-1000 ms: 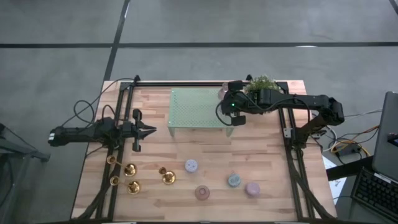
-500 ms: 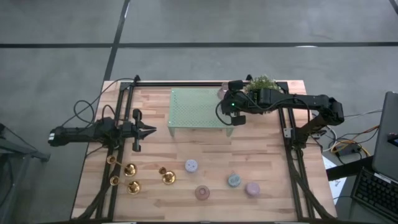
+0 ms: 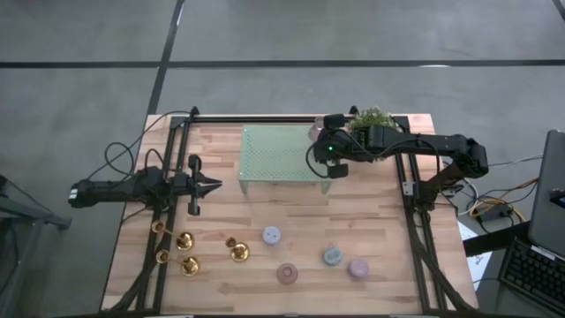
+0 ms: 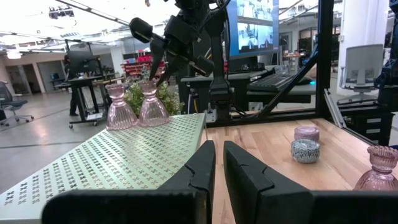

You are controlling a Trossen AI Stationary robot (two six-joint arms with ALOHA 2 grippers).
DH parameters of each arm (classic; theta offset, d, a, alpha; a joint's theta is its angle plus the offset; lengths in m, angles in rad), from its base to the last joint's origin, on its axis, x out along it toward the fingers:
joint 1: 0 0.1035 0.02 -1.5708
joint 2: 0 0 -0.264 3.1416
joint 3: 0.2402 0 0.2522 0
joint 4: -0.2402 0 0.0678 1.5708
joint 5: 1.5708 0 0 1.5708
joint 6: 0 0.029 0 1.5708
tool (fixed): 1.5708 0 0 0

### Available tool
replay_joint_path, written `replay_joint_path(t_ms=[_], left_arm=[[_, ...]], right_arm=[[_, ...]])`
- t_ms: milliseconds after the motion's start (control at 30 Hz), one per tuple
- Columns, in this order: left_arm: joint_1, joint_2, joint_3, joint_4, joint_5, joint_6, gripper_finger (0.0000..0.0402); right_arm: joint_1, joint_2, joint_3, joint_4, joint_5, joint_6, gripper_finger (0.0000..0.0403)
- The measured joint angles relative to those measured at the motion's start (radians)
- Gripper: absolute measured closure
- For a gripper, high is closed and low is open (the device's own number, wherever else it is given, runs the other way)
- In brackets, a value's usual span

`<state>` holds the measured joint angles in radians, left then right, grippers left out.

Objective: Pick & Place candle stick holders
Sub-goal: Put the pink candle holder on the shelf aligned with the other pink candle holders

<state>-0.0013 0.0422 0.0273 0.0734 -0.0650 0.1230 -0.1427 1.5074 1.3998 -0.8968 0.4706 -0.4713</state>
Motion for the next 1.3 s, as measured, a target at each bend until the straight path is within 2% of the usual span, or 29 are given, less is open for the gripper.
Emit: replay_joint_path(t_ms=[233,467,833,900,1067,1300], left_arm=[[0.000,0.000,0.000,0.000,0.000,0.000,0.0364],[0.000,0.000,0.000,0.000,0.000,0.000,0.0364],[0.000,0.000,0.000,0.000,0.000,0.000,0.0364],[0.000,0.000,0.000,0.000,0.000,0.000,0.0364],[0.000,0.000,0.000,0.000,0.000,0.000,0.0364],[0.000,0.000,0.000,0.000,0.000,0.000,0.0364]], right_arm=[[0.001,0.000,0.017,0.016,0.001,-0.001,0.0306],[0.016,-0.004,0.059,0.012,0.002,0.008,0.0303],[0.184,-0.012,0.098,0.013,-0.007,0.086,0.0319],[0.225,-0.012,0.096,0.014,-0.045,0.126,0.0321],[0.319,0.008,0.078,0.037,-0.226,0.211,0.0328],[0.495,0.118,0.066,0.121,-0.263,0.211,0.0331]])
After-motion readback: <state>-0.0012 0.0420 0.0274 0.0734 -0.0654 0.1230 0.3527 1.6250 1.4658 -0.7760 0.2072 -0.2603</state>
